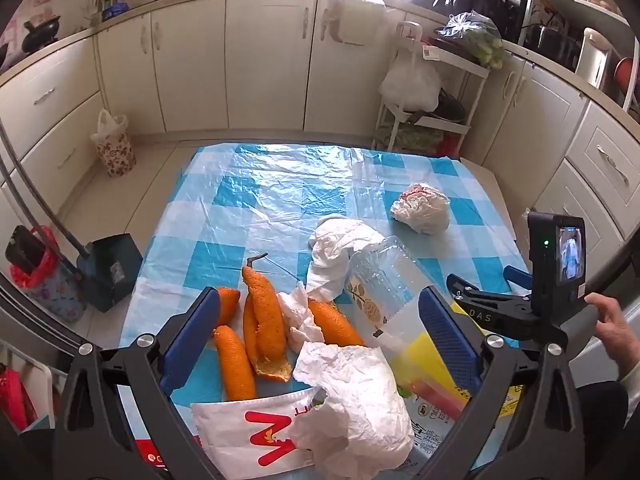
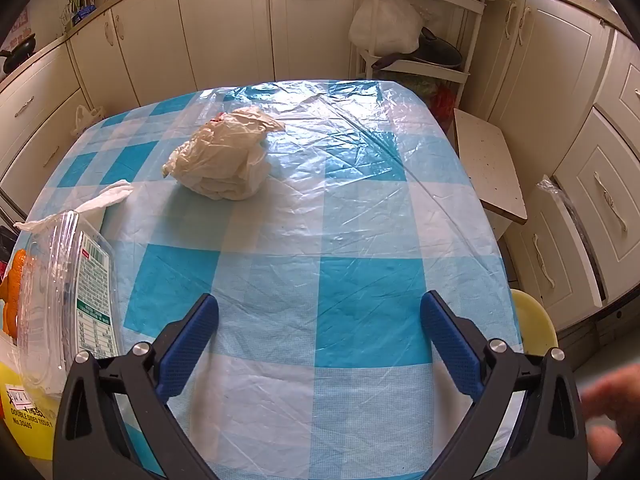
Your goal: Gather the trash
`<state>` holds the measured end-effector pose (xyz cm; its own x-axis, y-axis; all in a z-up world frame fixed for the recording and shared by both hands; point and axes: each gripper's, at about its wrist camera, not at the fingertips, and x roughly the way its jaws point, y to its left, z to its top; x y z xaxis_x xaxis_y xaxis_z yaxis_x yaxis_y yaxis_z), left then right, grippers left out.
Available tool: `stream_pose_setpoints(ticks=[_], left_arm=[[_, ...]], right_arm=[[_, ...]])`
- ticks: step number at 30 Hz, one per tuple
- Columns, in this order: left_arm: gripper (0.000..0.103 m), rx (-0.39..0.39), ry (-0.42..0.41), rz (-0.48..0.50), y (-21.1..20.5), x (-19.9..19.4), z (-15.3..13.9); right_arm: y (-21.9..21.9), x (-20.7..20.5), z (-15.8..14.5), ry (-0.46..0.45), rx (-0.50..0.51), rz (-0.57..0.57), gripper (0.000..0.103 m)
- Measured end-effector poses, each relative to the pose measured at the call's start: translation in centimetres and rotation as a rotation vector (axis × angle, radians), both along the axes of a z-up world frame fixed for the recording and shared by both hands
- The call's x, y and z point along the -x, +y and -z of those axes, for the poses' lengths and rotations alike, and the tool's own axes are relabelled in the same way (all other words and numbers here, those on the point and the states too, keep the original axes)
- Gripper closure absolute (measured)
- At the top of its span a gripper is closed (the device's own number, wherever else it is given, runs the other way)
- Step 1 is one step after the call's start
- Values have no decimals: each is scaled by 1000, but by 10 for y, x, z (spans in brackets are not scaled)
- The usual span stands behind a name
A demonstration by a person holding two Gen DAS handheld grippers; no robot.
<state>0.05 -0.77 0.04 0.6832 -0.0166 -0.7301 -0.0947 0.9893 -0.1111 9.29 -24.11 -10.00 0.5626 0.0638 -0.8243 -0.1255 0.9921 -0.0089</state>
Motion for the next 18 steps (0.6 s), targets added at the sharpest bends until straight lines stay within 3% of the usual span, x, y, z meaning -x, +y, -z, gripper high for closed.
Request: stream_pose_setpoints(ticks=[9, 18], left_arm=[[7, 17, -34, -18, 6, 17, -14], [7, 13, -17, -53, 17, 24, -12]], right_arm=[[3, -1, 1, 0, 11, -2, 7], [4, -6, 2, 24, -5, -21, 6]])
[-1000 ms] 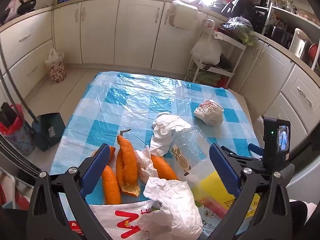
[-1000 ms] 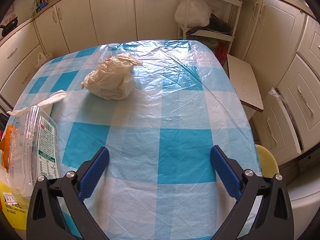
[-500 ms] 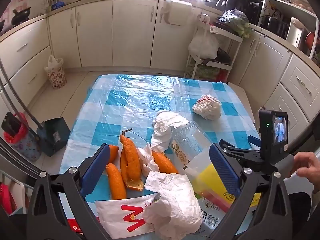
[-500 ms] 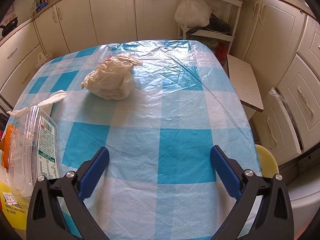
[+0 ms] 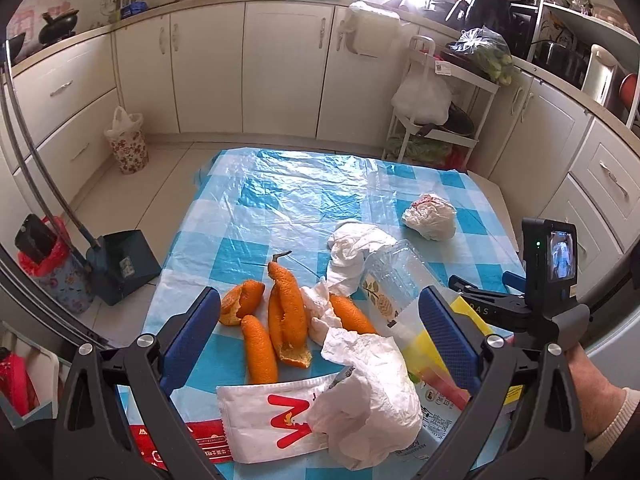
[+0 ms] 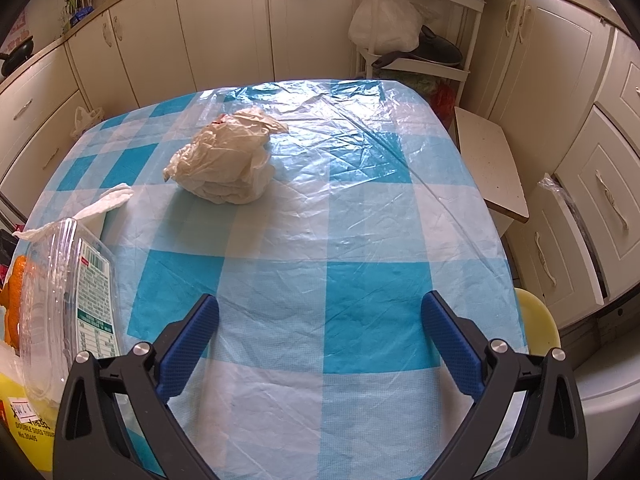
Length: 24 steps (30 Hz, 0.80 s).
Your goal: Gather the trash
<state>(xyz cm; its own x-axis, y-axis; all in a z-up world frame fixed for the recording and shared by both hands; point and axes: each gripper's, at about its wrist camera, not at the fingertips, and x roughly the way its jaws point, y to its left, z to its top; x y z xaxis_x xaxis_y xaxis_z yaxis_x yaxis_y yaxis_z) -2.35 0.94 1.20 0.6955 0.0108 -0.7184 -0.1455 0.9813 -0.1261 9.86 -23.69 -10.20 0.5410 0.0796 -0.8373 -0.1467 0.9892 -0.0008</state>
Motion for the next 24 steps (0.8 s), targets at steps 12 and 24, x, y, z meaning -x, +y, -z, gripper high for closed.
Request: stream_pose_setpoints(ticks=[12, 24], left_arm=[[7, -45, -77, -42, 8, 48, -24], [7, -82, -47, -4, -12, 80, -1]], right_arm=[[-29, 116, -117, -452, 106, -27, 7], [-27, 174, -112, -405, 0, -80, 7]])
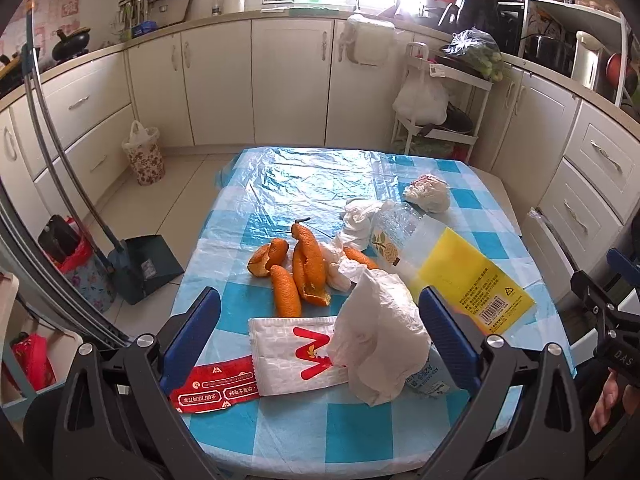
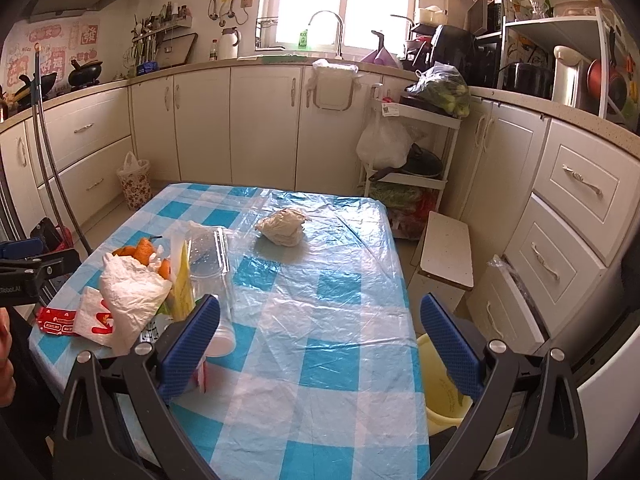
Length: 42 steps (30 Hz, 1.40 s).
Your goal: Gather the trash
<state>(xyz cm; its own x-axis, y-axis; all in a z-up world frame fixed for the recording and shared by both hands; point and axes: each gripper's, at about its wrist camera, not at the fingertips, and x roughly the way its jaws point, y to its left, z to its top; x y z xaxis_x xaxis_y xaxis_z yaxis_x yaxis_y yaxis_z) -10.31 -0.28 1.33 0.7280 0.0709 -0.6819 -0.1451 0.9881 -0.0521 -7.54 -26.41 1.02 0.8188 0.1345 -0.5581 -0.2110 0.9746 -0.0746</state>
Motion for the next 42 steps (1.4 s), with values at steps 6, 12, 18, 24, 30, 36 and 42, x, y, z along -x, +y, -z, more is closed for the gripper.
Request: stream_pose_setpoints(ticks=[6, 12, 18, 24, 30, 36, 42], left_arm=[[7, -26, 2, 22, -14, -4, 5], [7, -37, -3, 24, -17, -6, 8], [7, -40, 5, 22, -18, -9, 11], [7, -39, 1, 20, -17, -11, 13], [7, -43, -5, 20, -17, -11, 12], [7, -50, -16, 20, -17, -10, 12], [7, -58, -35, 25, -19, -8, 9]], right_arm=[[-12, 0, 2, 19, -52, 20, 7], [-21, 1, 1, 17, -73, 43, 7], [-21, 1, 1, 17, -66, 48, 7], [-19, 1, -1, 11, -46, 54, 7], [-17, 0, -2, 9, -36, 54, 7], [-17, 0, -2, 9, -36, 55, 7], [-16, 0, -1, 14, -34, 57, 7]])
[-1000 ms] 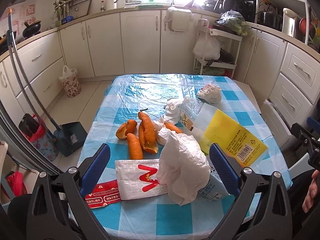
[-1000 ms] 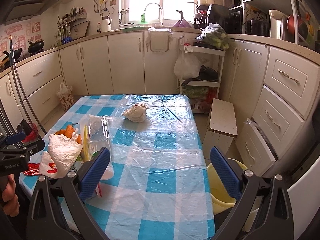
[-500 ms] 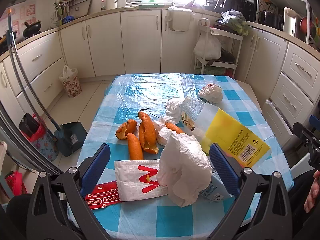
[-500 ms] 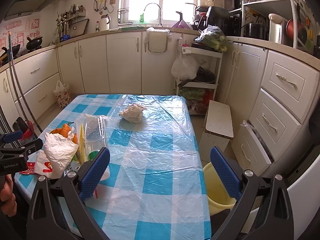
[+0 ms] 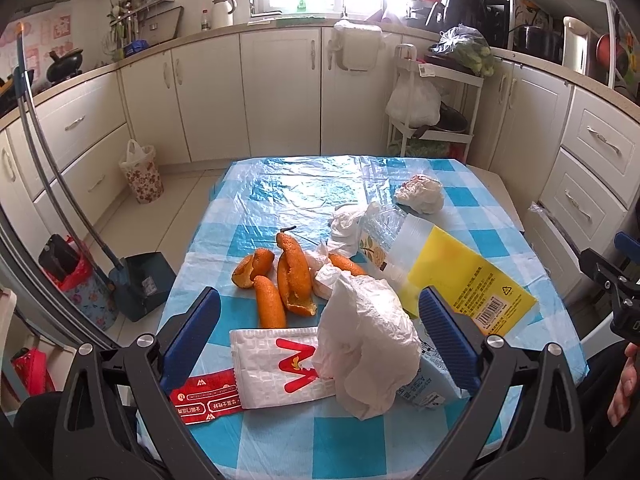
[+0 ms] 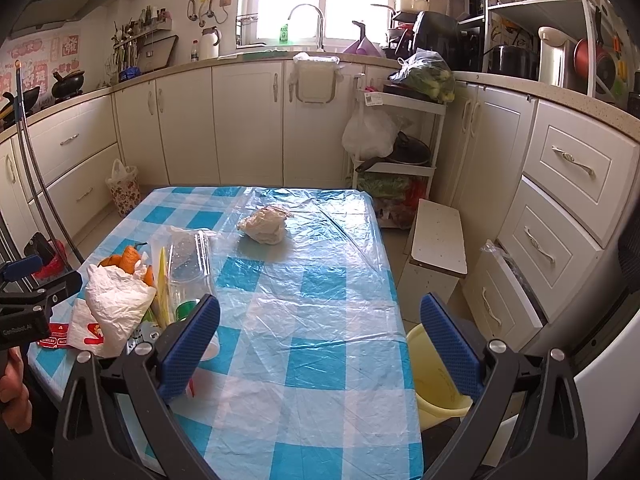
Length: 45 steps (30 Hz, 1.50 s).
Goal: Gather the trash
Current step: 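Move the left tool toward the orange peel while the right tool approaches the yellow packet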
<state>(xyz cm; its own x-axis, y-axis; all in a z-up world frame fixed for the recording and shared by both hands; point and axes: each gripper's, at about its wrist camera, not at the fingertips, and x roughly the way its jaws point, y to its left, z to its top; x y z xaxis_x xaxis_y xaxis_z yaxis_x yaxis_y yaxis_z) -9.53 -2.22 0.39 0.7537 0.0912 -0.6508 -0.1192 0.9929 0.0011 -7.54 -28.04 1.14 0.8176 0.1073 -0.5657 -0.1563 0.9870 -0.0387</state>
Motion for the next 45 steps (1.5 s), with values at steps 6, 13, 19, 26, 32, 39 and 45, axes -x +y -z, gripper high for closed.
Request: stream_pose_setpoints(ticks=[6, 13, 19, 26, 32, 39, 45], left_arm=[[7, -11, -4, 7, -3, 0, -1], [7, -13, -4, 7, -5, 0, 0], [7, -17, 5, 12, -6, -2, 2], [7, -30, 23, 22, -9, -6, 8], [7, -48, 22, 10, -6, -7, 8], [7, -27, 28, -35, 13, -8, 5], [7, -36, 61, -121, 40, -16, 5]], right_arm=[[0, -3, 1, 8, 0, 0, 7], [0, -4, 2, 21, -10, -5, 7], [-1, -6, 2, 32, -18, -9, 7], [-4, -9, 4, 52, -32, -19, 7], [-4, -12, 8, 78, -42, -60, 7], [14, -17, 10, 113, -37, -169, 7], [36, -22, 12, 165, -91, -325, 7]])
